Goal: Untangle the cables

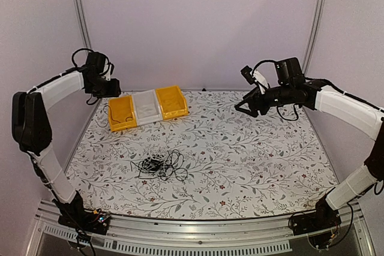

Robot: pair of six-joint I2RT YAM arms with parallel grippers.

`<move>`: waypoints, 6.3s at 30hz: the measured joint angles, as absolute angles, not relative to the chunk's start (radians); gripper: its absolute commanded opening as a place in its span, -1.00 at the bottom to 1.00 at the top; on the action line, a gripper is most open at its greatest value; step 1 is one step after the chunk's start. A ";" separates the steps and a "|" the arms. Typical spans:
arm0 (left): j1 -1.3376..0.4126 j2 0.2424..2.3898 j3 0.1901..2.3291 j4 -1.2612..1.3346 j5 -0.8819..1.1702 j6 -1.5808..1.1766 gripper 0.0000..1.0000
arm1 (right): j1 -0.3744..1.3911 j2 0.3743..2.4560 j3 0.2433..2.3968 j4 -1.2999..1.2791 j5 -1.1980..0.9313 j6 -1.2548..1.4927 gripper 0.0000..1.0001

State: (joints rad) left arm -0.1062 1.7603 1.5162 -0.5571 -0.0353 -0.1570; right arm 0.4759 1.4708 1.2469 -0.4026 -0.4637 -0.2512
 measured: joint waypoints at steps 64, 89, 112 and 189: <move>-0.069 2.078 1.612 -0.541 -0.172 -0.509 -1.00 | 0.476 1.503 1.209 -0.401 -0.450 -0.305 0.42; -0.107 2.064 1.688 -0.694 -0.257 -0.550 -0.11 | 0.475 1.495 1.186 -0.395 -0.451 -0.314 0.42; -0.338 1.610 1.405 -0.447 0.202 -0.232 -0.16 | 0.558 1.766 1.382 -0.408 -0.662 -0.469 -0.15; -0.600 1.721 0.684 0.241 0.399 -0.387 -0.17 | 0.851 1.851 2.354 -0.295 -0.403 -0.447 -1.00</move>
